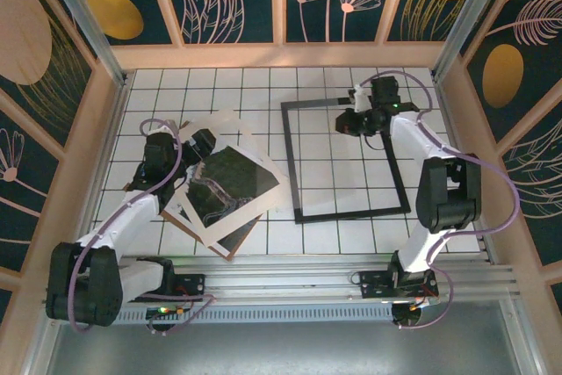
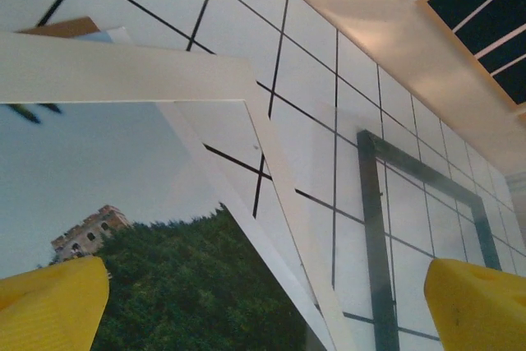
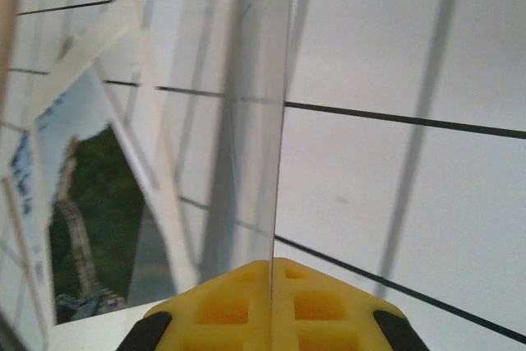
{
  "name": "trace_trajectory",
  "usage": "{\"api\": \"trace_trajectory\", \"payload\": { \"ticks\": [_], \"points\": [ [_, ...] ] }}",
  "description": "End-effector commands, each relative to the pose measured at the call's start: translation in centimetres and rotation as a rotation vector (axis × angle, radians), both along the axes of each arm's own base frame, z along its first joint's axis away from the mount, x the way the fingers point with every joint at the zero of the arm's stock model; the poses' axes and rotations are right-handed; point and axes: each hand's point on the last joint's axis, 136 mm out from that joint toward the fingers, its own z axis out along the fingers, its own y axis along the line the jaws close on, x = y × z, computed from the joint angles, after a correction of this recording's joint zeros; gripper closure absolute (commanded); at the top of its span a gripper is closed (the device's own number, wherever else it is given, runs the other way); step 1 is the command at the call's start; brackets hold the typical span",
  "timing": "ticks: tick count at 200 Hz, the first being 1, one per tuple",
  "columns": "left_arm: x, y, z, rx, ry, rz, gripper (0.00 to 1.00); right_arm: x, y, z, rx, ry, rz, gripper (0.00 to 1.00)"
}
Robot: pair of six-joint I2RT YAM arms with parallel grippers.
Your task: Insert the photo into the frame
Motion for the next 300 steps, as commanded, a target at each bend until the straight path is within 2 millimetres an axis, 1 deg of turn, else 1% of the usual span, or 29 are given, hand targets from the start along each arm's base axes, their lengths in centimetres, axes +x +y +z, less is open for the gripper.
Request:
{"api": "trace_trajectory", "payload": {
  "ticks": [1, 19, 40, 54, 85, 99, 111, 147, 167, 203, 251, 300],
  "points": [
    [0.9, -1.3, 1.7, -0.037, -0.05, -0.046, 0.02, -0.1, -1.7, -2.2, -0.11, 0.021, 0.017, 1.0],
    [1.0, -1.4, 1.3, -0.032, -0.039, -0.05, 0.02, 0.4, -3.0, -3.5, -0.174, 0.034, 0.013, 1.0],
    [1.1, -1.5, 0.9, -0.033, -0.032, -0.048, 0.02, 0.5, -4.1, -4.8, -0.235, 0.026, 0.03, 1.0],
    [1.2, -1.6, 0.7, -0.034, -0.026, -0.052, 0.02, 0.5, -4.5, -5.1, -0.265, -0.001, 0.055, 1.0],
    [1.4, -2.0, 0.4, -0.03, -0.014, -0.065, 0.02, 0.6, -5.1, -5.6, -0.262, -0.045, 0.085, 1.0],
    [1.5, -2.2, 0.2, -0.029, -0.011, -0.067, 0.02, 0.8, -5.7, -6.0, -0.265, -0.049, 0.07, 1.0],
    [1.6, -2.3, 0.1, -0.028, -0.01, -0.069, 0.02, 1.0, -5.8, -6.3, -0.252, -0.046, 0.057, 1.0],
    [1.7, -2.6, -0.1, -0.028, -0.005, -0.073, 0.02, 1.7, -5.8, -6.5, -0.231, -0.076, 0.03, 1.0],
    [1.8, -2.8, -0.2, -0.026, -0.001, -0.079, 0.02, 1.7, -6.0, -6.7, -0.229, -0.075, 0.024, 1.0],
    [1.9, -2.8, -0.4, -0.022, 0.002, -0.078, 0.02, 1.3, -6.3, -6.8, -0.226, -0.055, 0.027, 1.0],
    [2.0, -3.1, -0.8, -0.017, 0.013, -0.085, 0.02, 0.5, -6.9, -6.7, -0.221, 0.039, -0.01, 1.0],
    [2.0, -3.1, -1.3, -0.012, 0.025, -0.087, 0.01, -0.2, -7.3, -6.8, -0.254, 0.027, -0.008, 1.0]
  ]
}}
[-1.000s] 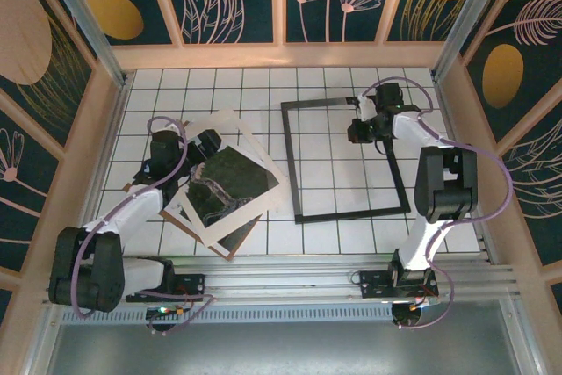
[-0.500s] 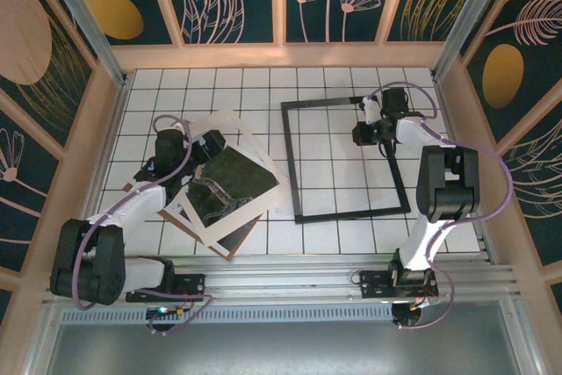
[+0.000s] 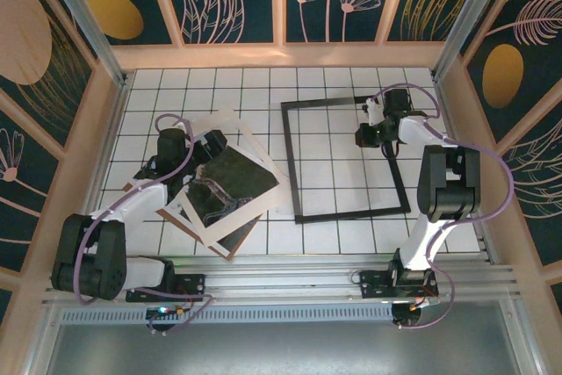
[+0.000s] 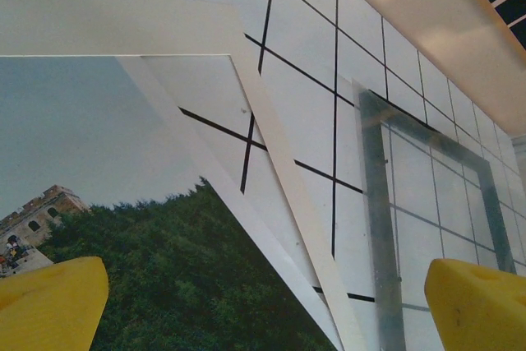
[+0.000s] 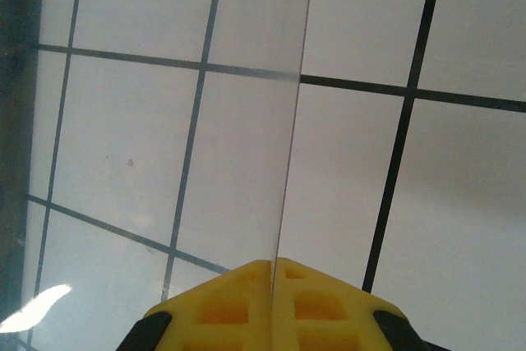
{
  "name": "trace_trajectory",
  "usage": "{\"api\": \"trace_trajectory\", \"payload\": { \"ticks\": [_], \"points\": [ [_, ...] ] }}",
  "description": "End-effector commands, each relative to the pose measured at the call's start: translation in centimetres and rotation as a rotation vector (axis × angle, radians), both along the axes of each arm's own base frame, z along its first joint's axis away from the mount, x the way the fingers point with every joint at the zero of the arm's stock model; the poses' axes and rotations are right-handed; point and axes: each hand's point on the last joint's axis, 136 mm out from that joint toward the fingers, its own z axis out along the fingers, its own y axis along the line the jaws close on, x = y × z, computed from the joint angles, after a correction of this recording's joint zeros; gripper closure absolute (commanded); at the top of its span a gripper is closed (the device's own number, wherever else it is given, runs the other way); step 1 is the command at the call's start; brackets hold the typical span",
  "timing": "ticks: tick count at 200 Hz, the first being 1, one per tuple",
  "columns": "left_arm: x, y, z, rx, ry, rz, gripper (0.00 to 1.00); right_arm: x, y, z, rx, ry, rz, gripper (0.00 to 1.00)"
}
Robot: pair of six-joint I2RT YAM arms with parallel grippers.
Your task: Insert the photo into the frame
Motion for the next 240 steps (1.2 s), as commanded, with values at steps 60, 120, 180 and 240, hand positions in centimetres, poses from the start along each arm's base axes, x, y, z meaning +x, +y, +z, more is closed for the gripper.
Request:
{"api": "trace_trajectory", "payload": {
  "ticks": [60, 120, 180, 240],
  "points": [
    [0.9, -0.6, 0.9, -0.006, -0.034, -0.017, 0.01, -0.4, -1.1, -0.4, -0.058, -0.005, -0.008, 1.0],
    [1.0, -0.6, 0.5, 0.001, -0.027, -0.016, 0.02, -0.1, -1.6, -0.7, -0.083, 0.01, -0.022, 1.0],
    [0.9, -0.7, 0.2, 0.004, -0.018, -0.02, 0.01, -0.2, -1.8, -1.1, -0.103, 0.03, -0.019, 1.0],
    [1.1, -1.0, -0.1, 0.008, -0.011, -0.026, 0.01, -0.3, -0.1, -1.0, -0.092, 0.04, 0.056, 1.0]
  ]
}}
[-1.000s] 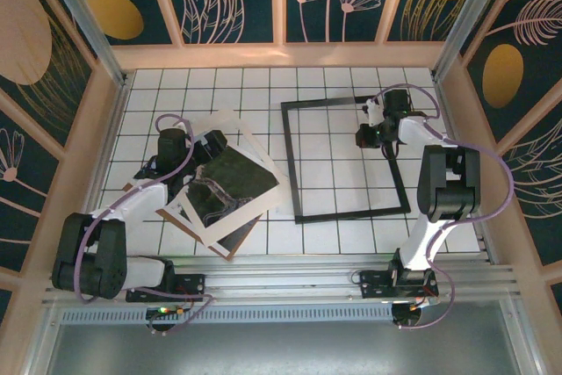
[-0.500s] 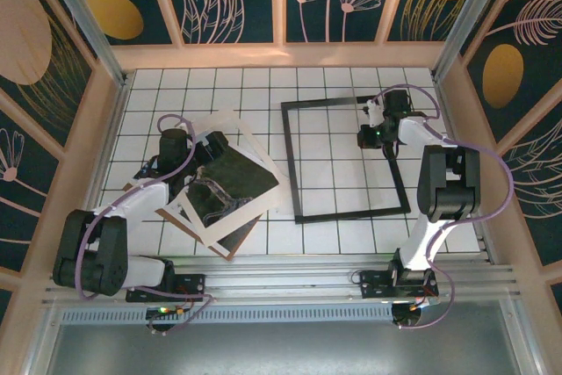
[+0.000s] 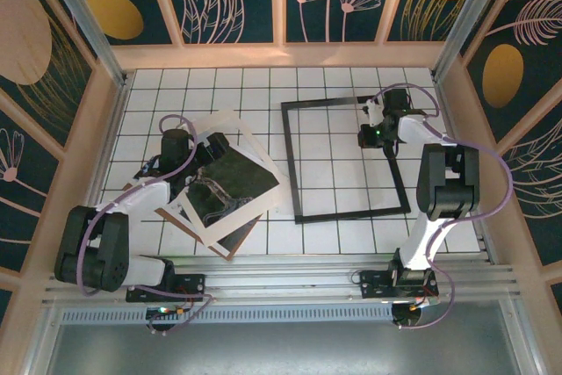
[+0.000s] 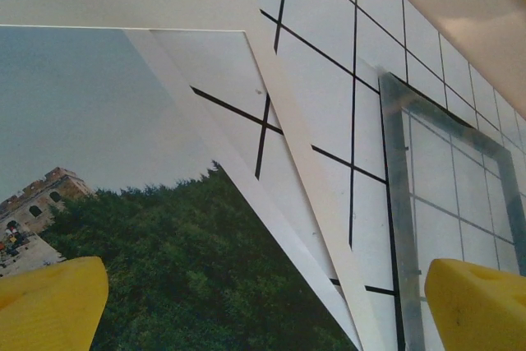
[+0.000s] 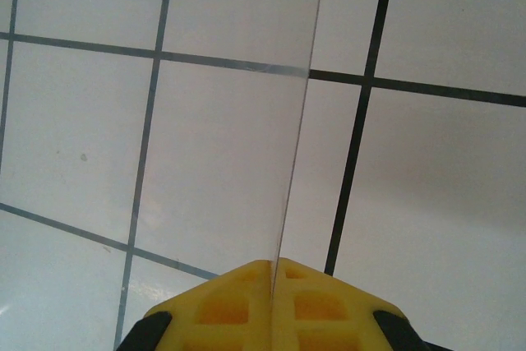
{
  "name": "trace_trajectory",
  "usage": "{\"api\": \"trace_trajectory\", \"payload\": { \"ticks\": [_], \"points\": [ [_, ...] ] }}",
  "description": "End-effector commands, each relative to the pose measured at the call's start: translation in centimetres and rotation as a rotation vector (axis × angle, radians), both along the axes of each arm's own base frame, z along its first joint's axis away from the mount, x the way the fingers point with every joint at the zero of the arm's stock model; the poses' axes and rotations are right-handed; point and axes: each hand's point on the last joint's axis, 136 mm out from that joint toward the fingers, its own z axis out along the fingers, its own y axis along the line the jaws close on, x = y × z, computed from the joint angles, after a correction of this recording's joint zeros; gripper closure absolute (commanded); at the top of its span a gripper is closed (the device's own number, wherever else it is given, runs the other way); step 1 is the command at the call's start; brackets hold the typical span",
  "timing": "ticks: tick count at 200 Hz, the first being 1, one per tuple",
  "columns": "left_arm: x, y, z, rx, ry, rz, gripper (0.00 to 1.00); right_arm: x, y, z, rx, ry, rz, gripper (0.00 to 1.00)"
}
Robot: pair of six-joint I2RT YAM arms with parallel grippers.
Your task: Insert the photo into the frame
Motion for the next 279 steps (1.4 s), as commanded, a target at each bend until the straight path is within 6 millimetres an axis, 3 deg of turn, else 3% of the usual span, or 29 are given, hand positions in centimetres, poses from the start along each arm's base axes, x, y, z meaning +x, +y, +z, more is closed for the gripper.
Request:
{"api": "trace_trajectory", "payload": {
  "ticks": [1, 61, 155, 211, 279],
  "points": [
    [1.1, -0.6, 1.6, -0.002, -0.057, -0.016, 0.01, -0.4, 0.9, -0.3, -0.011, 0.032, 0.055, 1.0],
    [1.2, -0.9, 1.1, 0.007, -0.043, -0.023, 0.02, -0.5, 3.5, 0.3, 0.082, 0.025, 0.083, 1.0],
    [1.6, -1.8, 0.8, 0.023, -0.034, -0.048, 0.02, 0.8, 0.8, 0.3, 0.01, 0.013, 0.05, 1.0],
    [1.8, -2.2, 0.7, 0.026, -0.027, -0.056, 0.02, 1.5, 1.4, 1.0, 0.057, 0.04, 0.061, 1.0],
    [1.8, -2.2, 0.2, 0.038, -0.014, -0.057, 0.01, 0.2, 1.2, 1.3, 0.072, 0.107, 0.018, 1.0]
  ]
}}
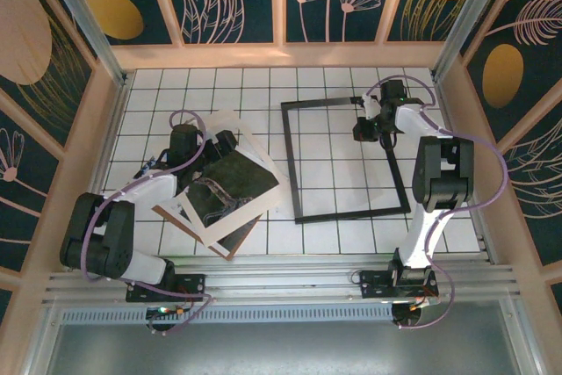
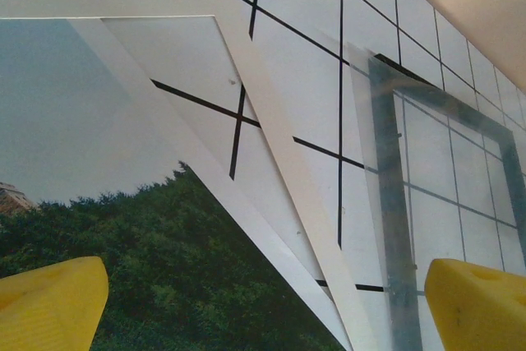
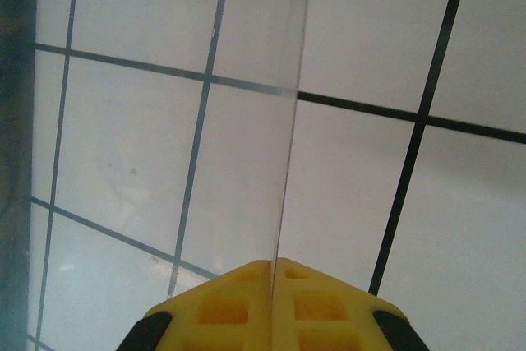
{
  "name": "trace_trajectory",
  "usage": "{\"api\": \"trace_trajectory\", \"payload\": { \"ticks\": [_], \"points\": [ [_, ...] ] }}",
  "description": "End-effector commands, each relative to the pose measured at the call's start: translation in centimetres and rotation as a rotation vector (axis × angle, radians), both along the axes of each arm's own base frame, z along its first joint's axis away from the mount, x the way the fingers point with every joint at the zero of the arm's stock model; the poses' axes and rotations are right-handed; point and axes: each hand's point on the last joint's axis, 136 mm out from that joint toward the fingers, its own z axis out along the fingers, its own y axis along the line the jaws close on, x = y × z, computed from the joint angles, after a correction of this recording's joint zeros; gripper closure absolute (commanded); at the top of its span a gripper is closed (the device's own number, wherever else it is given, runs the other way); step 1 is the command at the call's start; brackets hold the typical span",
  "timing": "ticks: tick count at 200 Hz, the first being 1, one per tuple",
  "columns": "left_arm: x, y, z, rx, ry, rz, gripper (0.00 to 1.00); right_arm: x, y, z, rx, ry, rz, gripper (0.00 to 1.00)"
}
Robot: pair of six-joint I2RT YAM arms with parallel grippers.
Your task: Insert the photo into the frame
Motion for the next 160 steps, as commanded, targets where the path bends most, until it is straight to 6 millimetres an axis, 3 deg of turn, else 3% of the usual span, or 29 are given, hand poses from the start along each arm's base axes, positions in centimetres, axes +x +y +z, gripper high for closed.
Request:
{"api": "trace_trajectory", "payload": {
  "ticks": [1, 77, 160],
  "points": [
    [0.7, -0.1, 0.6, 0.019, -0.025, -0.006, 0.01, -0.9, -0.3, 0.4, 0.006, 0.044, -0.017, 1.0],
    [0.8, -0.3, 0.3, 0.02, -0.02, -0.01, 0.01, -1.4, -1.4, 0.2, -0.042, 0.054, -0.04, 1.0],
    [0.8, -0.5, -0.1, 0.021, -0.011, -0.014, 0.01, -1.4, -1.0, -0.2, -0.021, 0.067, -0.029, 1.0]
  ]
}}
